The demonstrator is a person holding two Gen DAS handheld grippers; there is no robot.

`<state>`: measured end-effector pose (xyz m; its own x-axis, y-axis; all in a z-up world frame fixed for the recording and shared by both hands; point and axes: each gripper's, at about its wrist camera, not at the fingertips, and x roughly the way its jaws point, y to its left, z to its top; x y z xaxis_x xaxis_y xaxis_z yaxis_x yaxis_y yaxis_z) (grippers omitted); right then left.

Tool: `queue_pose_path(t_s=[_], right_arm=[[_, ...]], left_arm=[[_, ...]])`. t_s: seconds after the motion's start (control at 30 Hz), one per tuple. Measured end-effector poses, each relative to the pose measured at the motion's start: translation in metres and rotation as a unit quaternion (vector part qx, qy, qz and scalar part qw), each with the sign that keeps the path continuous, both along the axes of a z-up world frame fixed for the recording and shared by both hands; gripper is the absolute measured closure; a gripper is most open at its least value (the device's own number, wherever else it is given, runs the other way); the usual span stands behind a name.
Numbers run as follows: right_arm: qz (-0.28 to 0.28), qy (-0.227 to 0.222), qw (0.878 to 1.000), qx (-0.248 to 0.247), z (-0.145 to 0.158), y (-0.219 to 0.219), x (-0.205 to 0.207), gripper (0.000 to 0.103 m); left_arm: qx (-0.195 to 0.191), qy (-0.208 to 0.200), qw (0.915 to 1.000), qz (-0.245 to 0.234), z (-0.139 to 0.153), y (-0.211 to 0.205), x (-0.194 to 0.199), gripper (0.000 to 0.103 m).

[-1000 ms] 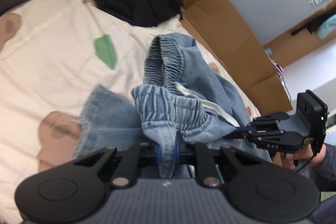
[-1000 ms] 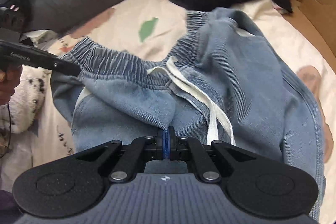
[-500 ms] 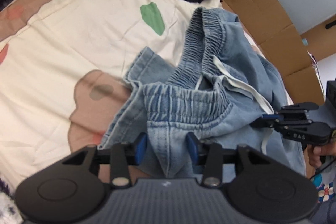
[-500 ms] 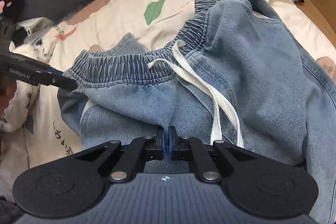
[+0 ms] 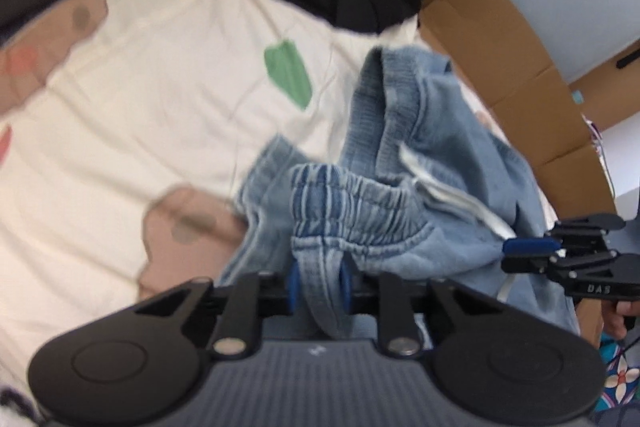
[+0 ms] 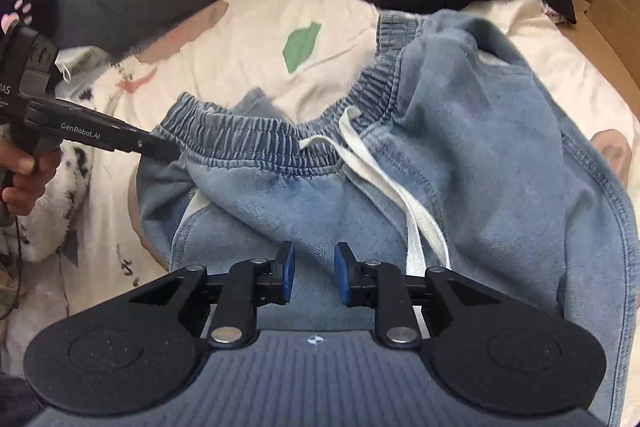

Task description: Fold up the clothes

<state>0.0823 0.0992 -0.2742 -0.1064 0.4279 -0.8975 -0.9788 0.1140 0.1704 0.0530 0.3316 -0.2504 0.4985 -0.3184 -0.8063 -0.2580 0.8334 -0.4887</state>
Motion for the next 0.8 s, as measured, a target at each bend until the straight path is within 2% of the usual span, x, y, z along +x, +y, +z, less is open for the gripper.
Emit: queue_pose_path(t_s=[0.1, 0.17, 0.27, 0.37, 0.6, 0.8], right_arm=[[-0.006, 0.003, 1.000, 0.013, 0.011, 0.000, 0.006, 0.080], [-0.011, 0.005, 1.000, 0.021, 0.018, 0.000, 0.010, 0.080], [-0.026, -0.003, 0.999, 0.038, 0.029, 0.004, 0.026, 0.068], [-0.036, -0.011, 0.998, 0.053, 0.038, 0.014, 0.047, 0.068], [0.014, -0.011, 0.997, 0.078, 0.035, 0.074, 0.109, 0.068], [0.091, -0.038, 0.993, 0.059, 0.020, 0.149, 0.146, 0.067]], left_arm=[[0.005, -0.015, 0.9998, 0.012, 0.012, 0.008, -0.005, 0.085], [0.008, -0.011, 0.9998, 0.016, 0.009, 0.008, -0.011, 0.086], [0.008, 0.007, 0.9998, 0.018, -0.003, 0.005, -0.018, 0.086], [0.004, 0.008, 0.9996, 0.026, -0.006, 0.004, -0.022, 0.085], [-0.011, 0.024, 0.9991, 0.033, -0.013, 0.010, -0.018, 0.084], [-0.016, 0.043, 0.9977, 0.049, -0.012, 0.010, -0.016, 0.084]])
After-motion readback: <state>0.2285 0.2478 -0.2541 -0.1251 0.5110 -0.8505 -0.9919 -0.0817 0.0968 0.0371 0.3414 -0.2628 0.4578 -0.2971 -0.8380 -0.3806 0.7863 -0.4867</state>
